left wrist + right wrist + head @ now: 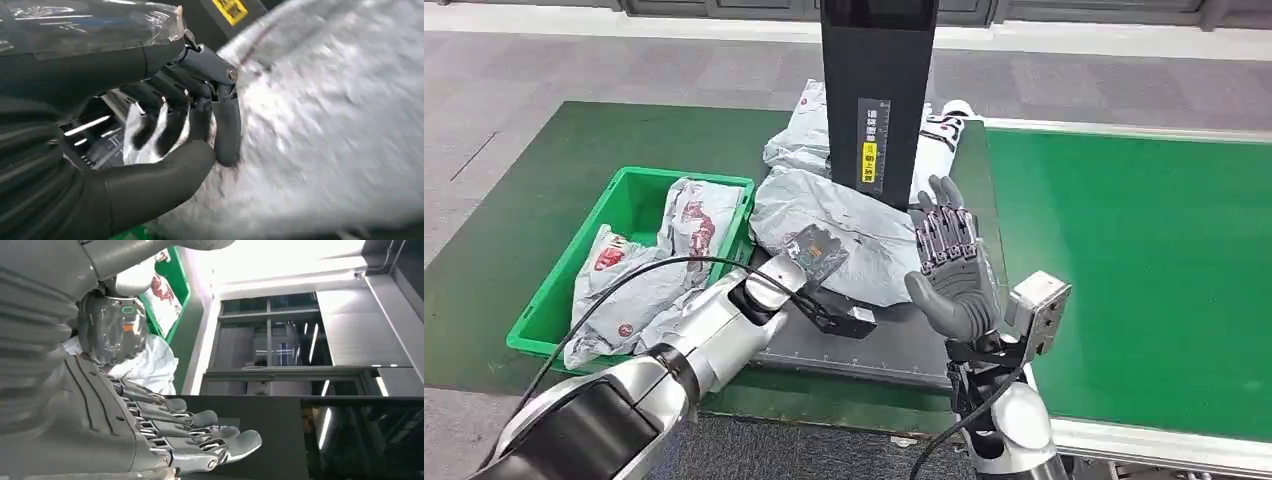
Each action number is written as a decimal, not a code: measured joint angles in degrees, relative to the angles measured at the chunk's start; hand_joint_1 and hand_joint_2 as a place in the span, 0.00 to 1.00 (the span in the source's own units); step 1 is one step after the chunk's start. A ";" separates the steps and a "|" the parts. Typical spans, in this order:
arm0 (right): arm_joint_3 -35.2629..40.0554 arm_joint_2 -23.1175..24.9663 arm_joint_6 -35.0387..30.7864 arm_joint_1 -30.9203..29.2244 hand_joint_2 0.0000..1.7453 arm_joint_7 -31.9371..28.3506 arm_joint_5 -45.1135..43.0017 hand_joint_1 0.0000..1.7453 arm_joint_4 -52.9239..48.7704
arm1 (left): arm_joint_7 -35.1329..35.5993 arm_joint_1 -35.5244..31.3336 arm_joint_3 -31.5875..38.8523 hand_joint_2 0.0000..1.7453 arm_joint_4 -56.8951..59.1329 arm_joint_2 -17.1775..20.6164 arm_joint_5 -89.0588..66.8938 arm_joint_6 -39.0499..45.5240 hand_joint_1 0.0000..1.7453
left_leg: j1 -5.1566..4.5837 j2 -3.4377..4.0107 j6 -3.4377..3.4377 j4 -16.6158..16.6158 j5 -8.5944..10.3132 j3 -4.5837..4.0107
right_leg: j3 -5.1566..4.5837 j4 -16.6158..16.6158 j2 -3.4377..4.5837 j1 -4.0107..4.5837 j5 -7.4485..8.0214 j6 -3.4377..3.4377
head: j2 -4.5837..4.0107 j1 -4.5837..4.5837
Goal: Moved the parcel from conveyor to table for the left to box.
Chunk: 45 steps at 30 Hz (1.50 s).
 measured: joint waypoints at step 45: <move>-0.94 0.46 -8.55 2.53 1.00 2.97 1.44 0.00 -6.21 | 6.44 1.08 -1.38 1.00 -12.52 1.14 7.92 13.10 0.00 | 0.00 -0.02 0.02 0.00 0.02 -0.03 | 0.02 0.00 -0.04 -0.01 0.00 0.00 | 0.00 0.00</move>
